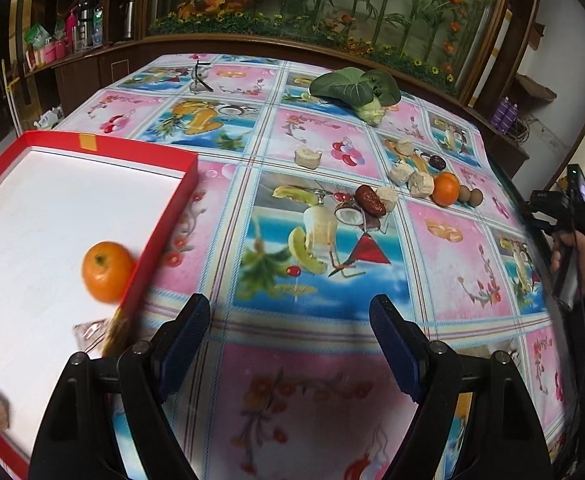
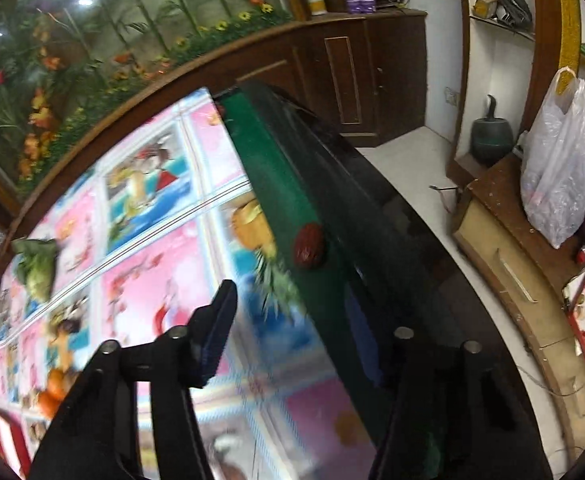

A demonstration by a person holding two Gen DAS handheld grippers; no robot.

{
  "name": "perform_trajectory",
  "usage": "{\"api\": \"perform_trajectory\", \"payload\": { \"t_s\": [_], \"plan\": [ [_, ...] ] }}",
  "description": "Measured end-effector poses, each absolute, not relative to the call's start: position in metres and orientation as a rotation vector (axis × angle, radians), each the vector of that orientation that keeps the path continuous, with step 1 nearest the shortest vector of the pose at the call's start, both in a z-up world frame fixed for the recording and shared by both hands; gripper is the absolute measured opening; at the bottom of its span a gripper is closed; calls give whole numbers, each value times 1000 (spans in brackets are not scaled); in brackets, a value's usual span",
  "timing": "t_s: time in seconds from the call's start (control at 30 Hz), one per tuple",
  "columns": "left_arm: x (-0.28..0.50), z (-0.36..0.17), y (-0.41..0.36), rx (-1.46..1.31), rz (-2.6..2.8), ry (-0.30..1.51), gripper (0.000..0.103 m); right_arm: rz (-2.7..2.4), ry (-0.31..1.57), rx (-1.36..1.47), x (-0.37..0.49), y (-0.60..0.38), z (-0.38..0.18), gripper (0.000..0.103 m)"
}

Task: Organize fruits
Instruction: 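Grasp a red date with the right tool while the left tool grasps a brown date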

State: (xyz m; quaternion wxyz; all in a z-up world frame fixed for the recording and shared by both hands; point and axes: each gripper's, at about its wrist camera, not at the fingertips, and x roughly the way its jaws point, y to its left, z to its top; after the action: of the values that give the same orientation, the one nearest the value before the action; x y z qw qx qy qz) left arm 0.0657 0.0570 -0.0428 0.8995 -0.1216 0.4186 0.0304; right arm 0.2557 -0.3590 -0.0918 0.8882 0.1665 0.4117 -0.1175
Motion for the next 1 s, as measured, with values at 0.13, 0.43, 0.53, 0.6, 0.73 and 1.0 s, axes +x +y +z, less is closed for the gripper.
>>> {"api": "perform_trajectory", "payload": {
  "t_s": [0.13,0.43,0.53,0.6,0.73,1.0],
  "plan": [
    [68,-45,57,-269,44,870,82,-335,886,307,278,-358,-91,35],
    [69,-46,63,-308,19,863,82,-302,963,390,287,-379,-86,21],
    [69,-45,62,-302,16,865,82,-282,957,447,274,-384,-86,22],
    [70,-46,58,-282,21,870,82,-246,946,472,256,-382,-86,22],
    [76,-50,47,-236,25,891,82,-185,907,445,221,-361,-83,22],
    [120,-50,24,-168,54,893,81,29,833,407,161,-296,-81,21]
  ]
}}
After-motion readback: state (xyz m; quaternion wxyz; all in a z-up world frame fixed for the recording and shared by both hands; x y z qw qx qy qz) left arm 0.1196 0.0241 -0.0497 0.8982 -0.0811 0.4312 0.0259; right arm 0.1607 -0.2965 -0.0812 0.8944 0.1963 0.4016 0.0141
